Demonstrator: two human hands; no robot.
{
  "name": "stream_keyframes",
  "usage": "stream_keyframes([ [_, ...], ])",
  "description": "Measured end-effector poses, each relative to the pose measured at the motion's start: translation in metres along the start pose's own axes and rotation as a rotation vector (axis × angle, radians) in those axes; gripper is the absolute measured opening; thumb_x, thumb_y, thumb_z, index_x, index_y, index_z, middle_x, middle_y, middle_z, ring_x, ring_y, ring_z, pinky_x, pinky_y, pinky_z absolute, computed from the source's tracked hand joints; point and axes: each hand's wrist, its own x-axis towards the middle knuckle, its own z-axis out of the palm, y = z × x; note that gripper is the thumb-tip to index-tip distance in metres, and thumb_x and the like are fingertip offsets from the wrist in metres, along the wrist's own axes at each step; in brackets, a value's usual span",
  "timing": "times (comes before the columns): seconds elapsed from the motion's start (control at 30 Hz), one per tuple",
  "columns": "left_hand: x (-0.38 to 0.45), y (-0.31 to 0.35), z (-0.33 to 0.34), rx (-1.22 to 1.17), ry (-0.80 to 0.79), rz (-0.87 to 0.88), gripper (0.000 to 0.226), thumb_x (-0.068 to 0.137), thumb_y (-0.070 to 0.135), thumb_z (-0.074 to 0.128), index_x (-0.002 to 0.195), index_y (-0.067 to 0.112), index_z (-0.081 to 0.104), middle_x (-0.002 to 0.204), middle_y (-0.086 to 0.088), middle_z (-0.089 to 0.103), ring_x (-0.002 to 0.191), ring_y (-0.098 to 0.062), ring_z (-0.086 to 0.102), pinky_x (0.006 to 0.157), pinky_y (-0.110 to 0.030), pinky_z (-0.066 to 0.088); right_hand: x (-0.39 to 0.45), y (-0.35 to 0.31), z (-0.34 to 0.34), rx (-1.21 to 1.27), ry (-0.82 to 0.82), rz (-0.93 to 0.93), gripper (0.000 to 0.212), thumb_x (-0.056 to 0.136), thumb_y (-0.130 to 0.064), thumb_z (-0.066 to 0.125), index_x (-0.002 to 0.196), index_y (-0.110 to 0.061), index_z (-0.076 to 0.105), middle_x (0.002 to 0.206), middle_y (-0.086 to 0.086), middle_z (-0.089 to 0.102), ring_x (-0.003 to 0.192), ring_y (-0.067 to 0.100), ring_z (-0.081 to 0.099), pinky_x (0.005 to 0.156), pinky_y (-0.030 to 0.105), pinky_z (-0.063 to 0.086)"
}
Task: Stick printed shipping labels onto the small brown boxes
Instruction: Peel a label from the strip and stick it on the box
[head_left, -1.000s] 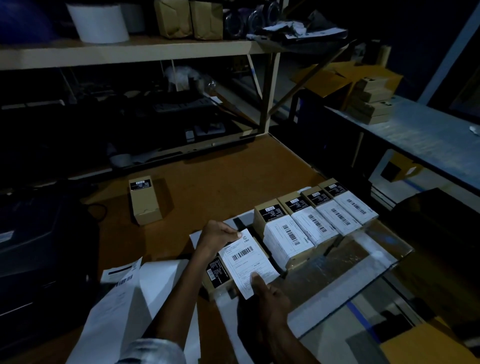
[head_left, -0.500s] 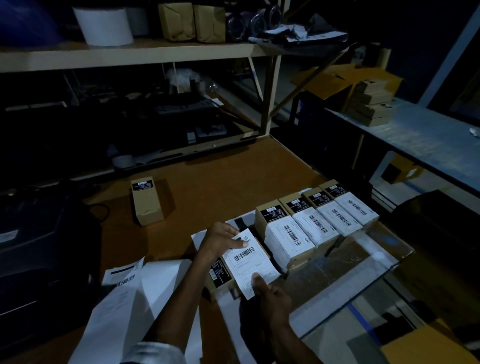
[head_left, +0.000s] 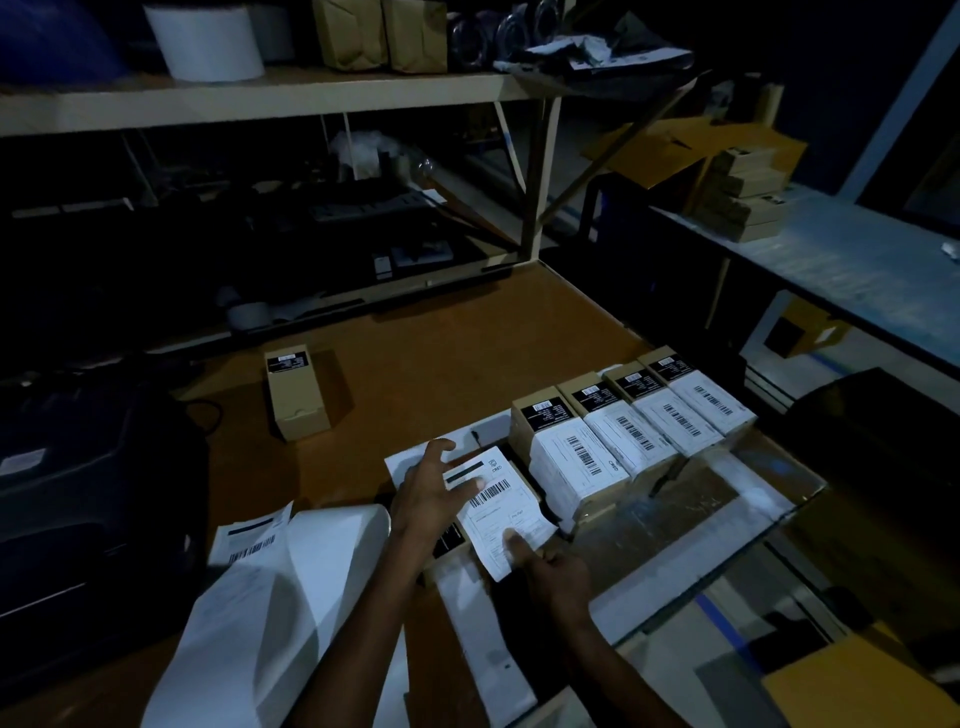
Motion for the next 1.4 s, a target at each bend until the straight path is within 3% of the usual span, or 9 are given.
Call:
stream_keyframes([
  [0.2, -0.015, -0.005, 0.001, 0.151, 0.130, 0.046, 0.055, 0.080, 0.054, 0.074, 0.125, 0.035, 0.049, 0.114, 0.003, 0.071, 0.098, -0.020, 0.068, 0.077, -0.043, 0.058, 0.013, 0.006, -0.003, -0.160, 0.041, -0.051, 0.012, 0.084, -0.021, 0.081, 0.074, -0.018, 0.074, 0.083, -0.001, 0.078, 0.073, 0.005, 0.074, 0.072, 0.030, 0.062],
  [0.3, -0.025, -0.006, 0.005, 0.167, 0.187, 0.075, 0.042, 0.087, 0.044, 0.071, 0.123, 0.034, 0.050, 0.110, 0.003, 0.072, 0.096, -0.020, 0.069, 0.076, -0.043, 0.058, 0.015, 0.008, -0.004, -0.224, 0.037, -0.075, 0.014, 0.085, -0.024, 0.081, 0.074, -0.024, 0.072, 0.083, -0.007, 0.076, 0.071, -0.005, 0.070, 0.068, 0.018, 0.057],
  [0.5, -0.039, -0.005, 0.014, 0.086, 0.269, 0.159, 0.023, 0.094, 0.022, 0.067, 0.114, 0.026, 0.058, 0.111, -0.003, 0.067, 0.094, -0.023, 0.065, 0.075, -0.042, 0.056, 0.021, 0.012, -0.009, -0.281, 0.020, -0.077, 0.012, 0.082, -0.029, 0.083, 0.077, -0.022, 0.076, 0.086, -0.006, 0.078, 0.084, 0.013, 0.076, 0.085, 0.041, 0.060],
  [0.83, -0.044, -0.014, 0.019, 0.045, 0.358, 0.193, 0.022, 0.096, 0.012, 0.060, 0.113, 0.026, 0.058, 0.127, 0.001, 0.050, 0.107, -0.019, 0.060, 0.078, -0.045, 0.059, 0.006, 0.009, -0.025, -0.477, -0.009, -0.313, 0.020, 0.089, -0.032, 0.076, 0.090, -0.012, 0.077, 0.096, -0.003, 0.078, 0.075, -0.001, 0.073, 0.065, 0.018, 0.056],
  [1.0, -0.049, -0.013, 0.022, 0.078, 0.412, 0.195, 0.017, 0.097, 0.012, 0.057, 0.111, 0.019, 0.062, 0.124, -0.002, 0.052, 0.106, -0.022, 0.057, 0.084, -0.046, 0.055, -0.004, -0.003, -0.026, -0.675, -0.032, -0.701, 0.043, 0.096, -0.032, 0.067, 0.056, -0.020, 0.056, 0.056, -0.006, 0.062, 0.051, 0.002, 0.058, 0.051, 0.020, 0.042],
  [1.1, -0.053, -0.015, 0.024, 0.100, 0.430, 0.185, 0.018, 0.099, 0.011, 0.053, 0.109, 0.016, 0.067, 0.124, -0.005, 0.054, 0.111, -0.023, 0.056, 0.094, -0.043, 0.051, 0.001, -0.014, -0.008, -0.699, -0.190, -0.896, 0.025, 0.102, -0.033, 0.055, 0.103, -0.013, 0.069, 0.098, 0.003, 0.070, 0.091, 0.010, 0.065, 0.074, 0.028, 0.053],
  [1.2, -0.057, -0.017, 0.026, 0.032, 0.421, 0.132, 0.025, 0.100, 0.008, 0.050, 0.115, 0.015, 0.069, 0.130, -0.004, 0.052, 0.118, -0.020, 0.052, 0.103, -0.035, 0.046, 0.008, -0.015, 0.008, -1.139, -0.283, -0.810, 0.060, 0.104, -0.055, 0.025, 0.153, -0.021, 0.036, 0.155, 0.003, 0.042, 0.145, 0.024, 0.028, 0.115, 0.048, 0.029],
  [1.27, -0.059, -0.015, 0.027, -0.035, 0.435, 0.104, 0.027, 0.100, 0.006, 0.050, 0.119, 0.015, 0.066, 0.129, -0.002, 0.053, 0.118, -0.018, 0.052, 0.103, -0.031, 0.045, 0.009, -0.012, 0.016, -1.416, -0.362, -0.713, 0.070, 0.102, -0.061, 0.012, 0.161, -0.023, 0.013, 0.169, -0.001, 0.009, 0.153, 0.024, -0.004, 0.120, 0.055, 0.008],
  [1.4, -0.062, -0.010, 0.026, -0.118, 0.481, 0.074, 0.033, 0.101, 0.014, 0.052, 0.134, 0.016, 0.048, 0.130, -0.003, 0.051, 0.114, -0.017, 0.053, 0.093, -0.030, 0.047, 0.020, -0.007, 0.013, -1.585, -0.330, -0.756, 0.083, 0.096, -0.069, 0.004, 0.161, -0.018, 0.005, 0.169, 0.001, -0.005, 0.154, 0.028, -0.014, 0.120, 0.060, 0.001],
])
